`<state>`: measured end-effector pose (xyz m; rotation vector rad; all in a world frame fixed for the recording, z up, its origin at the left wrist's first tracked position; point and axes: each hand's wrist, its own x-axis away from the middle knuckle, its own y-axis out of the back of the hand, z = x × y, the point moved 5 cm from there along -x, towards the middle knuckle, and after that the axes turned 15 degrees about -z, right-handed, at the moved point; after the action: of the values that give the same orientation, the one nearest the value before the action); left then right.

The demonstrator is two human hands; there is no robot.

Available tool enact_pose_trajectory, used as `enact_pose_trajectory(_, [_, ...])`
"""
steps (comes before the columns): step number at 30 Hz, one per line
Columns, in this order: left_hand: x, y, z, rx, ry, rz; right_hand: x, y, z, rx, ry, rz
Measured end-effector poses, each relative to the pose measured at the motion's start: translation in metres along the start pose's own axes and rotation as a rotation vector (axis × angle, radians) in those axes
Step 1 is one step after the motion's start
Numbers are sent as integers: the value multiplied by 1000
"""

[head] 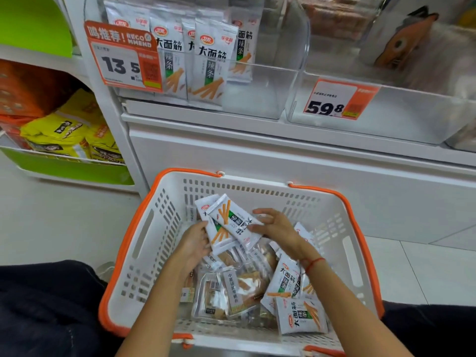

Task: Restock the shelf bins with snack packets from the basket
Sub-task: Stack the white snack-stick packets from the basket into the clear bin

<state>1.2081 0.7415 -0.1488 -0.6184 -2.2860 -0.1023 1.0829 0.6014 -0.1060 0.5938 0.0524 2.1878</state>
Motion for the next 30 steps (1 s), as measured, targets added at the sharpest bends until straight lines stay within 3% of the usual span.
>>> enact_pose_trajectory(2, [-6,10,-9,-82,-74,-79,2,14,19,119,80,82])
enact_pose_trajectory(4, [-11,19,-20,-249,-171,-144,12,19,38,407,190,288])
enact_pose_trajectory(6, [-5,11,-26,-465,-272,-31,21,13,48,656,264,454])
enact_pose_trajectory(8, [11,-10,-22,-655,-339,180,21,4,48,706,296,480])
enact_pose_trajectory(10, [25,-27,-15,-741,-325,278,12,-1,40,660,326,363])
enact_pose_trajectory(14, [21,-37,3,-768,-250,317,0,-4,26,559,469,19])
enact_pose_trajectory(17, [20,-39,12,-757,-192,304,2,-10,17,497,535,-98])
enact_pose_trajectory(22, [17,-41,14,-662,-261,283,6,-5,22,515,707,-297])
enact_pose_trajectory(25, [6,-32,16,-564,-249,189,-13,26,18,625,510,-384])
enact_pose_trajectory(28, [-2,-26,18,-496,-208,109,-24,55,-23,1054,65,-130])
enact_pose_trajectory(30, [-6,-24,22,-446,-139,77,-13,57,-54,1238,-49,93])
